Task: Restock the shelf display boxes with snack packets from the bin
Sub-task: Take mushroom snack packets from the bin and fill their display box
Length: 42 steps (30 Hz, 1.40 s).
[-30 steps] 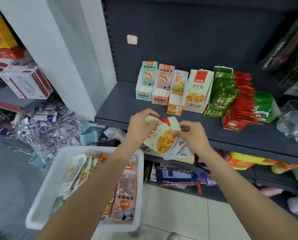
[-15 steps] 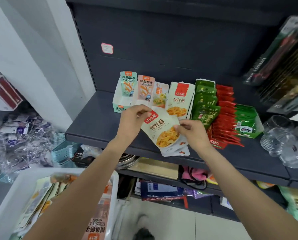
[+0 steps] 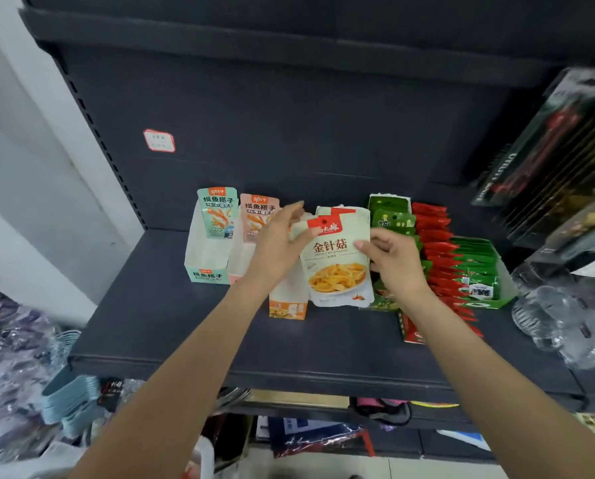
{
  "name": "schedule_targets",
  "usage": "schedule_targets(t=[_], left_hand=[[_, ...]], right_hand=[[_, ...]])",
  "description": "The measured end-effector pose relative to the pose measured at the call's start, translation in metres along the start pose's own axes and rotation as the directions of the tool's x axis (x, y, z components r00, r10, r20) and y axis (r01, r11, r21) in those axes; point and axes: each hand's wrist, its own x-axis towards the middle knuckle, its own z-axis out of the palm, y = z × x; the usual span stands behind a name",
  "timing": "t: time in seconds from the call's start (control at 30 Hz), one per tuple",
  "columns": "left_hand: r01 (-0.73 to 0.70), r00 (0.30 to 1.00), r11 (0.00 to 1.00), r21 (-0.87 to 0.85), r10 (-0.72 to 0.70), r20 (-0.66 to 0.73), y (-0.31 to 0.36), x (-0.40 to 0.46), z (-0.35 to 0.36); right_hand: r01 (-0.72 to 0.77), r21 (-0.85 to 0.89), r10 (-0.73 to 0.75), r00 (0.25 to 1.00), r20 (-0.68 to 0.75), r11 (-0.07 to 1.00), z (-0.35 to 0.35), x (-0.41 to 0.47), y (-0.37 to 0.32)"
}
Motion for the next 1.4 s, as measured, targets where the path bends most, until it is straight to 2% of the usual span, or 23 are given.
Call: schedule_targets(t=[0.1,0.17,0.37,0.5,0.67,0.8,0.9,1.13,1.4], left_hand=[[0.027,0.997,0.998,-0.061,-0.023,0.071,-0.001,0.013,0.005],[0.006,1.0,1.0,-0.029,-0.005,0.02,0.003,0.02,0.007],[-0.032,0.997,0.999,0.04,0.035,-0.075,0.009,0.037,0.017],[-0.024,0.997,0.999,0.046,0.027,-0.078,0.008,0.042,0.026],[0.021,1.0,0.994,0.108,-0.021,-0.007,-0.001,0.049,0.03],[0.031,0.999,0.983,0.183,-0.035,0.022,-0.004,0.052,0.031],[0.014,1.0,0.984,0.178,-0.016,0.007,-0.002,0.055,0.031],[-0.06,0.997,0.943,0.327,0.039,0.068,-0.007,0.055,0.038],[0.015,0.996,0.93,0.367,-0.048,0.081,-0.014,0.056,0.042]], right_hand=[[0.005,0.039,-0.003,0.998,-0.065,0.999,-0.005,0.012,-0.003],[0.012,0.014,-0.011,0.995,-0.094,1.0,-0.008,0.021,0.0],[0.04,-0.226,-0.072,0.988,-0.136,0.973,-0.017,0.047,0.007],[0.043,-0.295,-0.088,0.986,-0.141,0.955,-0.023,0.056,0.011],[0.083,-0.466,-0.131,0.989,-0.072,0.881,-0.027,0.061,0.016],[0.103,-0.5,-0.13,0.991,-0.018,0.86,-0.025,0.07,0.015],[0.122,-0.547,-0.129,0.991,0.025,0.828,-0.022,0.074,0.019],[0.176,-0.617,-0.191,0.981,0.042,0.767,-0.024,0.074,0.026],[0.101,-0.692,-0.103,0.994,0.039,0.714,-0.028,0.076,0.029]])
